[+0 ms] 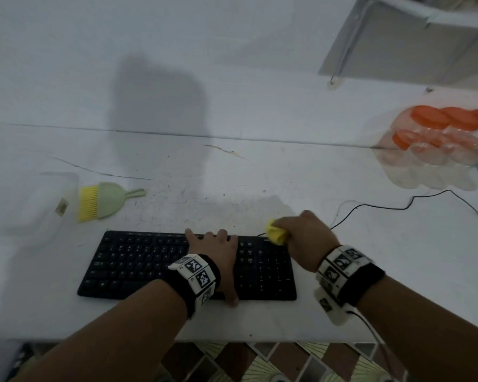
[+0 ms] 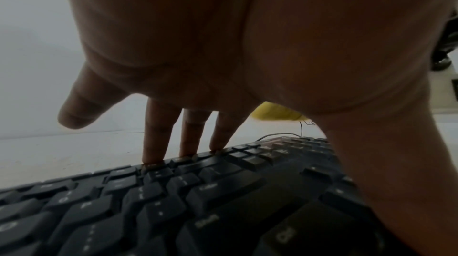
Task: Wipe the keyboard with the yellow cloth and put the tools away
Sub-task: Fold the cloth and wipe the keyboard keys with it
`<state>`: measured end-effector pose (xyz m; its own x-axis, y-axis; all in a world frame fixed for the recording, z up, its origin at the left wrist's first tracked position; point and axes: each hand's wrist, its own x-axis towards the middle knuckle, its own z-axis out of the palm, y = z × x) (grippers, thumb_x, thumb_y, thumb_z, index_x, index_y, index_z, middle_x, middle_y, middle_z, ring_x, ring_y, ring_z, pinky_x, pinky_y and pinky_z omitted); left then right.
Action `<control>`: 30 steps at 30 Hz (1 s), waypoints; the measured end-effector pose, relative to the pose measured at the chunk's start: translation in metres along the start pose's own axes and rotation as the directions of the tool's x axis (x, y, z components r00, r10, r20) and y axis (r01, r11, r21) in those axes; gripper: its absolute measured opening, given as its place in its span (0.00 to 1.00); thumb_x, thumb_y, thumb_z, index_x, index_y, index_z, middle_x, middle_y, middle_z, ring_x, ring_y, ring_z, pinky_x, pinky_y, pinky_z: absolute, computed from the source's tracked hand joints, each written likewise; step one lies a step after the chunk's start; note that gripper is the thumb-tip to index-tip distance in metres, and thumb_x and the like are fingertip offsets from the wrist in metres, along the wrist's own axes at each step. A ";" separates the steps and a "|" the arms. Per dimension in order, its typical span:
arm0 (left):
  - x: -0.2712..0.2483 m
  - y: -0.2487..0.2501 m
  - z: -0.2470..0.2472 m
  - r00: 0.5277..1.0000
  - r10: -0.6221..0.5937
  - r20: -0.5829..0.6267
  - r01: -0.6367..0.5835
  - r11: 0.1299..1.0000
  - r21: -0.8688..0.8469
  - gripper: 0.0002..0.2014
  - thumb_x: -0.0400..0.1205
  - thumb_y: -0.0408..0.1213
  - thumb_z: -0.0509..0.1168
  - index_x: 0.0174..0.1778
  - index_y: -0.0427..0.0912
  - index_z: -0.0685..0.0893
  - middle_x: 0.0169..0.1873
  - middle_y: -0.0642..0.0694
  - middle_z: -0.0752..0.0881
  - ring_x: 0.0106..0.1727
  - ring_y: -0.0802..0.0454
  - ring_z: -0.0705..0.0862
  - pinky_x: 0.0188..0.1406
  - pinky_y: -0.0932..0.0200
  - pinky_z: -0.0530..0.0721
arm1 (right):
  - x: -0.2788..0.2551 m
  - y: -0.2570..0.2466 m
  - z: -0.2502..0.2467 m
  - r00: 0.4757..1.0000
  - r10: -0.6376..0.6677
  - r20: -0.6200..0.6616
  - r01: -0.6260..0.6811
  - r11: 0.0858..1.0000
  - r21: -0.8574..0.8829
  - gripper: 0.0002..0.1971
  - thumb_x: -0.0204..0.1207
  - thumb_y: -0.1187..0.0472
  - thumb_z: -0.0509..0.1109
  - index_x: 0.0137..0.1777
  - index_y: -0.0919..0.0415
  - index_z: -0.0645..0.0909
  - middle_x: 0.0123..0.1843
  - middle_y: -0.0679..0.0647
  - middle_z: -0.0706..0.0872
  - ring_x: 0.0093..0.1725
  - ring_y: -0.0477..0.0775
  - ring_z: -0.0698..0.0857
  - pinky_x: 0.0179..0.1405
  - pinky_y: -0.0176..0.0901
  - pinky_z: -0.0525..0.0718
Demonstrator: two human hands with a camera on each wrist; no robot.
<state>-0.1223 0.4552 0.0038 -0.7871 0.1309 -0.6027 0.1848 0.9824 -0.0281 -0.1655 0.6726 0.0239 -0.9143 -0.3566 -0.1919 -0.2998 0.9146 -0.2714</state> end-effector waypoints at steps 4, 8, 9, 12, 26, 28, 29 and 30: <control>-0.001 0.000 -0.001 1.000 -0.004 0.001 0.004 1.000 -0.004 0.73 0.57 0.75 0.80 0.91 0.51 0.47 0.85 0.42 0.61 0.85 0.33 0.63 0.77 0.09 0.49 | 0.000 -0.012 0.020 0.994 -0.038 0.100 0.041 0.999 -0.030 0.24 0.76 0.58 0.67 0.70 0.35 0.77 0.56 0.53 0.79 0.55 0.63 0.84 0.58 0.54 0.85; -0.003 -0.001 0.000 1.000 -0.002 -0.011 0.001 1.000 -0.027 0.71 0.56 0.75 0.81 0.90 0.51 0.50 0.82 0.44 0.64 0.83 0.36 0.66 0.77 0.11 0.52 | -0.013 0.035 0.003 0.988 0.111 0.104 -0.085 0.969 -0.230 0.16 0.74 0.60 0.64 0.60 0.47 0.82 0.54 0.50 0.88 0.58 0.59 0.85 0.54 0.50 0.86; -0.003 -0.001 0.000 1.000 0.001 -0.013 -0.001 1.000 -0.025 0.71 0.56 0.74 0.81 0.90 0.51 0.51 0.82 0.44 0.65 0.83 0.36 0.67 0.77 0.11 0.52 | -0.016 0.041 0.002 0.989 0.135 0.067 -0.125 0.983 -0.135 0.11 0.77 0.57 0.63 0.55 0.46 0.83 0.51 0.47 0.89 0.55 0.57 0.87 0.52 0.49 0.86; -0.002 0.001 -0.001 1.000 0.002 -0.009 -0.002 1.000 -0.023 0.73 0.56 0.74 0.81 0.90 0.50 0.49 0.82 0.44 0.64 0.83 0.35 0.67 0.77 0.11 0.53 | -0.016 0.031 0.012 0.991 0.108 -0.079 -0.096 0.984 0.149 0.09 0.79 0.50 0.60 0.37 0.43 0.76 0.34 0.44 0.88 0.35 0.45 0.88 0.40 0.44 0.86; -0.004 0.001 0.000 1.000 -0.001 -0.022 0.001 1.000 0.013 0.71 0.54 0.77 0.79 0.88 0.51 0.53 0.80 0.45 0.67 0.80 0.37 0.70 0.76 0.14 0.59 | -0.076 0.004 0.013 0.984 0.060 -0.167 -0.022 0.976 0.218 0.21 0.77 0.41 0.53 0.50 0.48 0.86 0.40 0.45 0.90 0.40 0.49 0.87 0.45 0.45 0.85; -0.004 0.001 0.000 1.000 -0.002 -0.024 0.003 1.000 0.006 0.71 0.54 0.77 0.79 0.88 0.52 0.53 0.80 0.45 0.67 0.80 0.37 0.70 0.76 0.14 0.60 | -0.041 -0.002 0.013 0.970 0.054 -0.235 0.001 0.973 0.230 0.15 0.83 0.44 0.59 0.52 0.48 0.85 0.41 0.48 0.90 0.42 0.52 0.87 0.48 0.47 0.85; -0.004 0.000 0.000 1.000 -0.003 -0.025 0.003 1.000 0.001 0.71 0.53 0.77 0.79 0.88 0.52 0.53 0.80 0.46 0.67 0.80 0.37 0.70 0.76 0.14 0.60 | -0.025 -0.005 0.016 0.976 0.052 -0.213 -0.005 0.976 0.216 0.11 0.83 0.47 0.61 0.51 0.49 0.84 0.42 0.49 0.90 0.43 0.54 0.87 0.49 0.47 0.86; -0.005 0.000 0.001 1.000 -0.002 -0.028 0.002 1.000 -0.007 0.71 0.53 0.77 0.79 0.88 0.52 0.54 0.80 0.46 0.67 0.80 0.37 0.70 0.76 0.14 0.60 | -0.014 -0.006 0.022 0.983 0.055 -0.176 -0.017 0.978 0.209 0.09 0.83 0.50 0.63 0.51 0.50 0.84 0.44 0.49 0.90 0.45 0.55 0.87 0.52 0.47 0.86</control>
<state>-0.1183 0.4544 0.0061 -0.8036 0.1327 -0.5801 0.1796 0.9835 -0.0238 -0.1448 0.6683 0.0079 -0.9630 -0.2668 -0.0372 -0.2205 0.8603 -0.4596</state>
